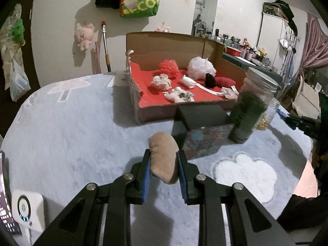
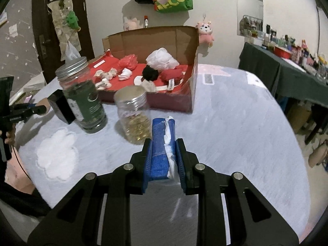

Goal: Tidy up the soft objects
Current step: 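Carry the sponge puff and blue tissue pack in both grippers into the box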

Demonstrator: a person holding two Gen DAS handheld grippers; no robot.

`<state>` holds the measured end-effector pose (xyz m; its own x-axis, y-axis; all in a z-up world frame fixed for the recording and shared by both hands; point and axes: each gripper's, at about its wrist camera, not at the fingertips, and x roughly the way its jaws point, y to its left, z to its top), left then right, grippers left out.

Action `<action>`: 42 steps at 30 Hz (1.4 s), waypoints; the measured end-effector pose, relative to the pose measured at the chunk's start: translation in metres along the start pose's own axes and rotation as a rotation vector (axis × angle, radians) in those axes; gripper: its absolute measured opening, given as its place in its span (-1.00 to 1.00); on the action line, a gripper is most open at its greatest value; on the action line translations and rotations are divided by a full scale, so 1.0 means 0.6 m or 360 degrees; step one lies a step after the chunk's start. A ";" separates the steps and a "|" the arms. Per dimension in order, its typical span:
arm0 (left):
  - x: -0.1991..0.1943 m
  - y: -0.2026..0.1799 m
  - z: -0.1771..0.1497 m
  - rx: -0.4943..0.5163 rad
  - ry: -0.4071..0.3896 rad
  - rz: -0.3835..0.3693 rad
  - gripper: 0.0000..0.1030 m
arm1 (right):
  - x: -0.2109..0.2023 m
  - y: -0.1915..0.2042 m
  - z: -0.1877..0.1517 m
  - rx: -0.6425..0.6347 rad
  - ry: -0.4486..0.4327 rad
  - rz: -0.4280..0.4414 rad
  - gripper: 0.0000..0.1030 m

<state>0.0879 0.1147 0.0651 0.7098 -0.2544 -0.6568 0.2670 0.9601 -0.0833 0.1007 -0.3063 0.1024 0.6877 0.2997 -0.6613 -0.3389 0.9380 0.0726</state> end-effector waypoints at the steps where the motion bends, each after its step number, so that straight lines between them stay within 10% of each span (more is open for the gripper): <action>1: 0.003 0.003 0.004 0.0004 0.0000 -0.0011 -0.51 | 0.002 -0.002 0.004 -0.0006 0.0000 0.0002 -0.57; 22: 0.039 -0.006 0.158 0.0252 0.0048 -0.0245 -0.51 | 0.050 0.001 0.138 -0.0178 0.0012 0.0148 -0.57; 42: 0.242 -0.129 0.276 0.0492 0.0517 -0.0524 -0.50 | 0.244 0.022 0.240 -0.0240 0.0517 0.0072 -0.57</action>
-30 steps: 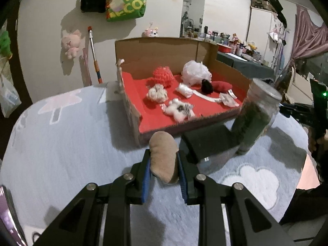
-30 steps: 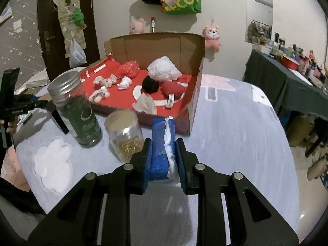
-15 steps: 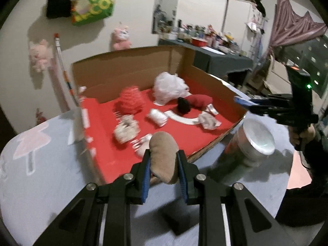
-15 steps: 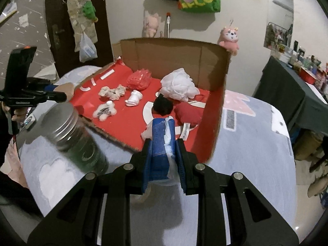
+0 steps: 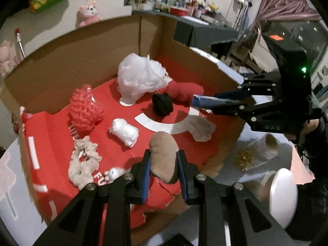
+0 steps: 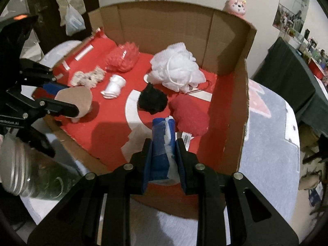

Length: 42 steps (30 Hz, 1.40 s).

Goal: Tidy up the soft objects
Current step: 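Carry the sponge puff and blue tissue pack in both grippers into the box, then open both grippers to drop the puff and tissue pack in the box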

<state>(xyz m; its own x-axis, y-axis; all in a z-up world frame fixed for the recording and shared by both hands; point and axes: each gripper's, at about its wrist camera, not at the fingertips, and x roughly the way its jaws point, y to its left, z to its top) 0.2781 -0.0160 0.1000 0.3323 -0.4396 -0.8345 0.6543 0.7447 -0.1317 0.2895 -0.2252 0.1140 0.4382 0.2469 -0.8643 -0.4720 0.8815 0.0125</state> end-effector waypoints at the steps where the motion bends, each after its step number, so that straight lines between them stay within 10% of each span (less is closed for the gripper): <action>1: 0.008 0.004 0.006 -0.0004 0.0027 -0.0004 -0.50 | 0.006 -0.001 0.002 0.0005 0.0018 -0.0011 -0.57; 28: 0.071 0.011 0.027 0.0001 0.0201 -0.0009 -0.39 | 0.058 0.010 0.014 -0.0068 0.0201 -0.0146 -0.55; 42: 0.063 0.013 0.032 -0.0075 0.0146 -0.0019 0.03 | 0.058 0.011 0.015 -0.0058 0.0205 -0.0132 -0.50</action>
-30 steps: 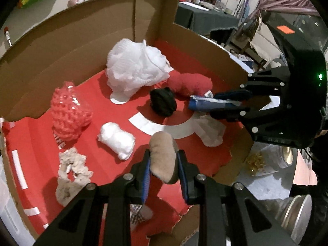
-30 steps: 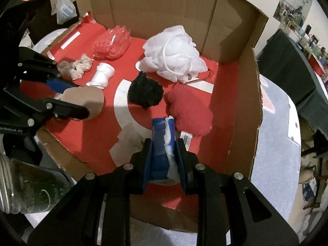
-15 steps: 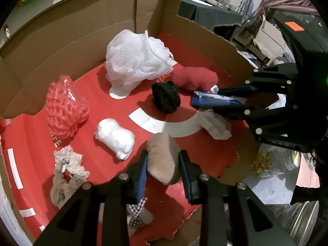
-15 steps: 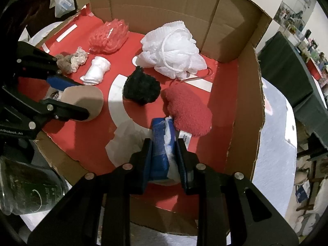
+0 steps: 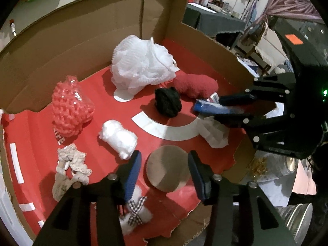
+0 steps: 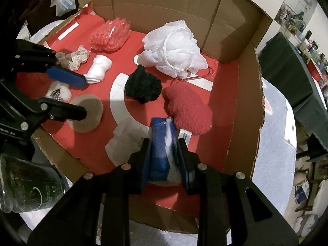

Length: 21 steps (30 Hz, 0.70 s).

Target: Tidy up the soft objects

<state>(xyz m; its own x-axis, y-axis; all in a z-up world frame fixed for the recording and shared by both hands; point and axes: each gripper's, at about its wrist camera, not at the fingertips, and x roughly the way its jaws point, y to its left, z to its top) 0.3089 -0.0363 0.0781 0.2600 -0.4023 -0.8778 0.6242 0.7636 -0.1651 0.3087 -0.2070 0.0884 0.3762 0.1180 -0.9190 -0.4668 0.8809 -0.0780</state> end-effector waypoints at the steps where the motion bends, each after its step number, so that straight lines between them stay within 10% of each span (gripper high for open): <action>1: -0.005 0.002 -0.001 -0.0012 -0.0012 -0.0001 0.07 | -0.001 -0.001 0.000 0.0006 0.0000 0.0009 -0.50; 21: -0.132 0.005 -0.065 -0.0392 -0.0414 0.0167 0.91 | -0.103 0.010 -0.003 0.0266 -0.0212 0.0000 0.54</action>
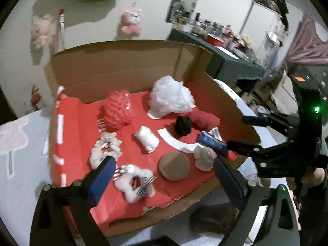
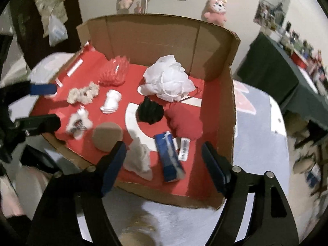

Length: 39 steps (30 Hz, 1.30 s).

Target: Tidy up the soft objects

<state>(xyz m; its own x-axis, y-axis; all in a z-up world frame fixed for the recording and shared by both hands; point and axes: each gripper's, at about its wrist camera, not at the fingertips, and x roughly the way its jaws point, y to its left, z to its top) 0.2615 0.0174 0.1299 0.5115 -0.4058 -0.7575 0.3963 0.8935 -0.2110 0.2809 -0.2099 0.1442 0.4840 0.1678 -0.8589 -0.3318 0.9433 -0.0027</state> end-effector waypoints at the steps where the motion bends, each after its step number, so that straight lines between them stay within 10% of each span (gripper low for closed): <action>1: -0.004 0.002 -0.004 -0.0023 -0.0013 0.0038 0.92 | -0.001 0.001 -0.001 0.0024 0.0001 0.0011 0.57; 18: 0.027 0.035 -0.063 -0.0248 0.0050 0.0313 0.99 | 0.032 0.009 -0.033 0.0252 0.0066 -0.0015 0.60; 39: 0.043 0.047 -0.067 -0.0275 0.0121 0.0381 0.99 | 0.048 0.005 -0.044 0.0288 0.0070 -0.0004 0.60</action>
<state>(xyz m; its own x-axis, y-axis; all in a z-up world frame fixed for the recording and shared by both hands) 0.2551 0.0399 0.0792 0.5135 -0.1702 -0.8410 0.1326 0.9841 -0.1182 0.2727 -0.2099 0.1060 0.4474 0.1563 -0.8805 -0.1773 0.9806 0.0840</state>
